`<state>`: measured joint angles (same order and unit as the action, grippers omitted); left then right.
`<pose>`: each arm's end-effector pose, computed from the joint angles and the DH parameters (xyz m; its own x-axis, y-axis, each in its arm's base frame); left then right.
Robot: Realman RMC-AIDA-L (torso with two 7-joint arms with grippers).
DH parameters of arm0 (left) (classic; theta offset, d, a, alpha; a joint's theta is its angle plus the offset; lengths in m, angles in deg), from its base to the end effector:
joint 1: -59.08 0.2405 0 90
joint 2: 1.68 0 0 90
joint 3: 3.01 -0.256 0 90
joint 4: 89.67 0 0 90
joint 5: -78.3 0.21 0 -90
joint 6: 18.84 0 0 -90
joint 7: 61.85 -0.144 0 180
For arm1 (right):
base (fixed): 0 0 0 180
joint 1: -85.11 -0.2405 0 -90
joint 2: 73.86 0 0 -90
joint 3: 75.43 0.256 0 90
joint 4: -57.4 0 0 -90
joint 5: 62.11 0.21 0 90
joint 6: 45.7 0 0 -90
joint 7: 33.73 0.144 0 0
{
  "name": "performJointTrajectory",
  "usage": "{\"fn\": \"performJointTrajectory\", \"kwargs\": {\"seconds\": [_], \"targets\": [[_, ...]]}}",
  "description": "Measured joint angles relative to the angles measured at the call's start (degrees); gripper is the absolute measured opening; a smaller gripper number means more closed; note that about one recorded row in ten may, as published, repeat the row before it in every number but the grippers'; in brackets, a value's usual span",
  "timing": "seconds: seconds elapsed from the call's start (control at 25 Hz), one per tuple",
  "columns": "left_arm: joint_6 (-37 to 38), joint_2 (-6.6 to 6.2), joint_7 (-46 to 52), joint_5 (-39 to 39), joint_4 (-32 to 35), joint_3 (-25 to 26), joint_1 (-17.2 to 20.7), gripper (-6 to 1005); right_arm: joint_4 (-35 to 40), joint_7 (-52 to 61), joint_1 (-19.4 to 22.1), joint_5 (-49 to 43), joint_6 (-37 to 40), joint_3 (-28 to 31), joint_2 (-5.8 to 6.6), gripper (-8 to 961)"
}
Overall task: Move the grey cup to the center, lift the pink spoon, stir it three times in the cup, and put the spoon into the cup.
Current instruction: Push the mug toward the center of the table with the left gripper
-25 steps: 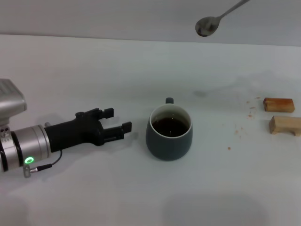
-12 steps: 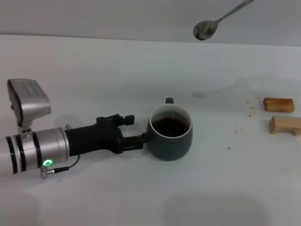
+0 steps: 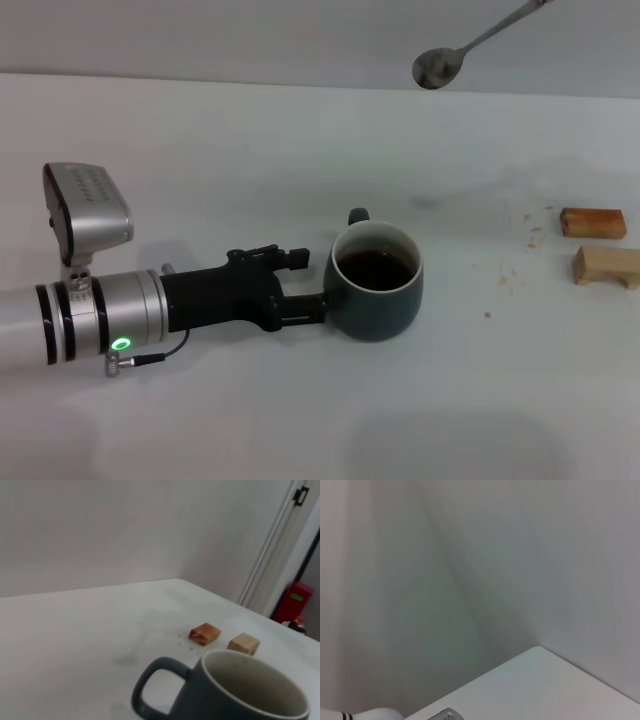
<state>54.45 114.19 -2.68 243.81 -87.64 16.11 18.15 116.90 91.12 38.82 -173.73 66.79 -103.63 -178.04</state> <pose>-0.2649 0.3268 -0.0786 0.7501 0.4116 0.5176 0.5363 -0.8366 -0.1119 0.1429 0.3815 0.1843 0.7311 -0.4280 -0.5314 -0.5104 -0.8599 -0.0096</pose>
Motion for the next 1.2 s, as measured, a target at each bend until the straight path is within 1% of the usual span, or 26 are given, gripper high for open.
{"fn": "performJointTrajectory", "kwargs": {"seconds": [0.44,0.48,0.76,1.04,1.12,1.2], "targets": [[2.32,0.58,0.05,-0.01,-0.08,-0.3,-0.77,827,-1.45,-0.16,0.12,-0.02,-0.17,-0.2,-0.09,102],[2.68,0.9,0.05,-0.02,-0.04,-0.56,-0.91,827,-1.47,-0.18,0.1,-0.02,-0.17,-0.22,-0.09,102],[3.03,1.56,0.07,-0.03,-0.03,-1.44,-1.0,827,-1.5,-0.22,0.06,-0.07,-0.16,-0.37,-0.27,101],[3.26,1.63,0.08,-0.03,-0.35,-1.55,-0.99,827,-2.2,-0.31,0.01,-0.41,-0.97,-2.43,-0.52,102],[3.64,1.57,0.15,-0.14,-0.14,-1.37,-0.99,827,-3.31,-0.31,-0.22,-0.56,-1.11,-3.6,-0.3,102],[4.62,1.1,0.31,-0.35,0.04,-0.84,-1.0,827,-4.27,-0.31,-0.38,-0.6,-1.39,-5.16,0.04,102]]}}
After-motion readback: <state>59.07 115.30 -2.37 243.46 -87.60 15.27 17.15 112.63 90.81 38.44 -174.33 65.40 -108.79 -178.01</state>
